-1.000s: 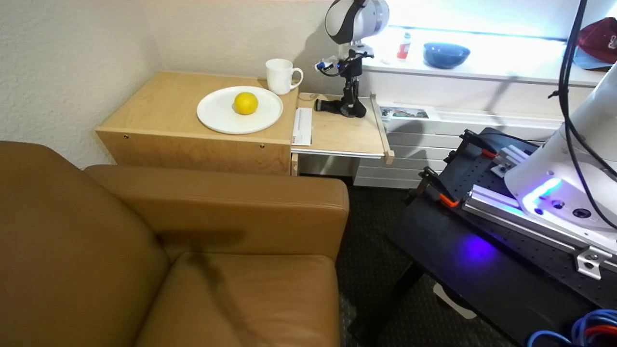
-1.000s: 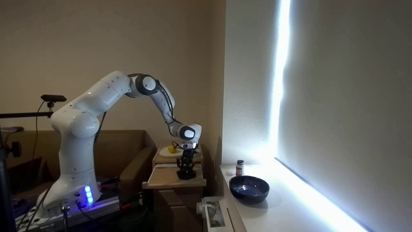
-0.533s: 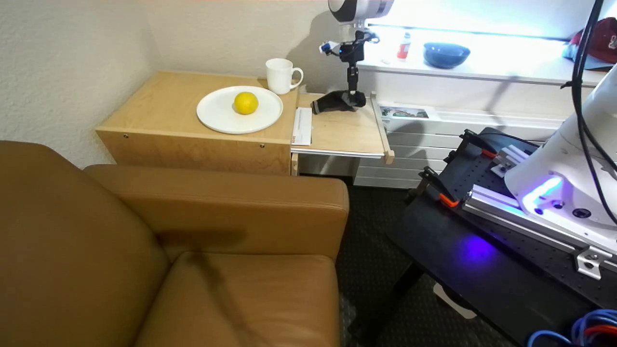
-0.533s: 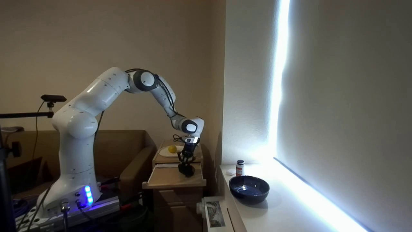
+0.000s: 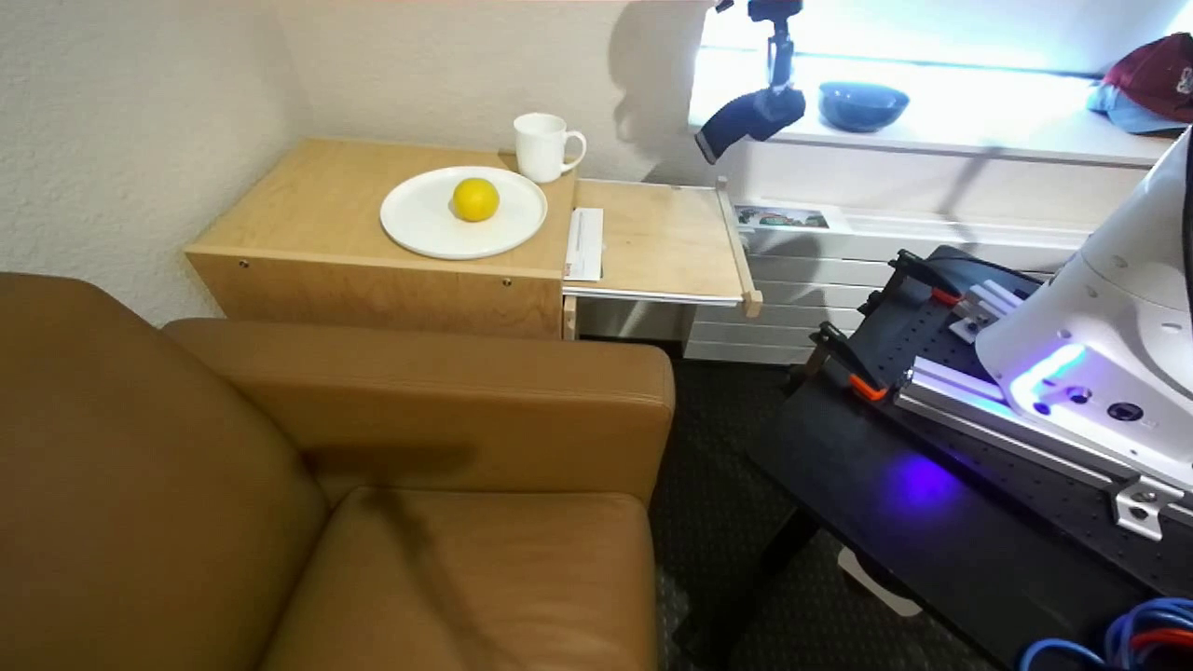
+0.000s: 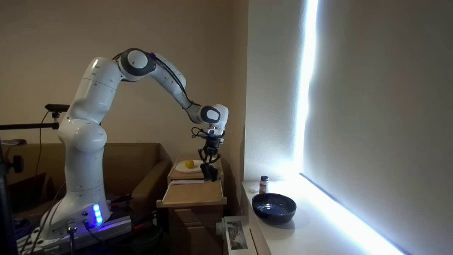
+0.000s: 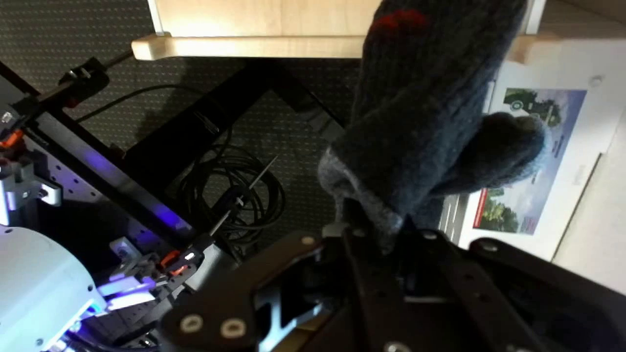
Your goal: Pick up the cup and put it on top of the drawer, then pick up the clothe and put it in the bowl and close the drawer
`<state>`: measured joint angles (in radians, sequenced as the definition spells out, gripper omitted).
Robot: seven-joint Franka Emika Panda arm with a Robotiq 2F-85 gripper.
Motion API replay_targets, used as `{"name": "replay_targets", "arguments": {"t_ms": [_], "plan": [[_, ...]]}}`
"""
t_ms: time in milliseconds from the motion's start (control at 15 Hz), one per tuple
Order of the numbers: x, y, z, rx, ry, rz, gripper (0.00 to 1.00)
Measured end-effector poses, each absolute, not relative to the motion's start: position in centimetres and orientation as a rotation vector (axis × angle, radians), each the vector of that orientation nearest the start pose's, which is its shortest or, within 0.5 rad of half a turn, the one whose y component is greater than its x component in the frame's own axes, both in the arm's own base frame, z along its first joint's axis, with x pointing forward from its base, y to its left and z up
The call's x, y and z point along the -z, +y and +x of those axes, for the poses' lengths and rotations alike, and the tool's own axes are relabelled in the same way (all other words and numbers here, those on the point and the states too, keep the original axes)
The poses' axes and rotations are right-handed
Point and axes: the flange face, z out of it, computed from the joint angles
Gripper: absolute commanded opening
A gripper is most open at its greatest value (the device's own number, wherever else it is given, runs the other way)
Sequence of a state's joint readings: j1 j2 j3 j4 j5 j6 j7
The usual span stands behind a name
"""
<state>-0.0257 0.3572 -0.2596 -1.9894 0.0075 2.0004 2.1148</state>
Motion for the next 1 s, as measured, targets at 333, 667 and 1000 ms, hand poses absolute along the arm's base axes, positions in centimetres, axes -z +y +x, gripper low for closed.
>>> {"name": "replay_targets", "arguments": {"t_ms": [333, 667, 1000], "plan": [[-33.3, -19.6, 48.5, -0.276, 3.104, -1.078, 0.14], [-33.8, -19.5, 48.2, -0.233, 3.128, -0.960, 0.03], [-32.8, -30.8, 47.4, -0.125, 3.224, -0.512, 0.03]]}}
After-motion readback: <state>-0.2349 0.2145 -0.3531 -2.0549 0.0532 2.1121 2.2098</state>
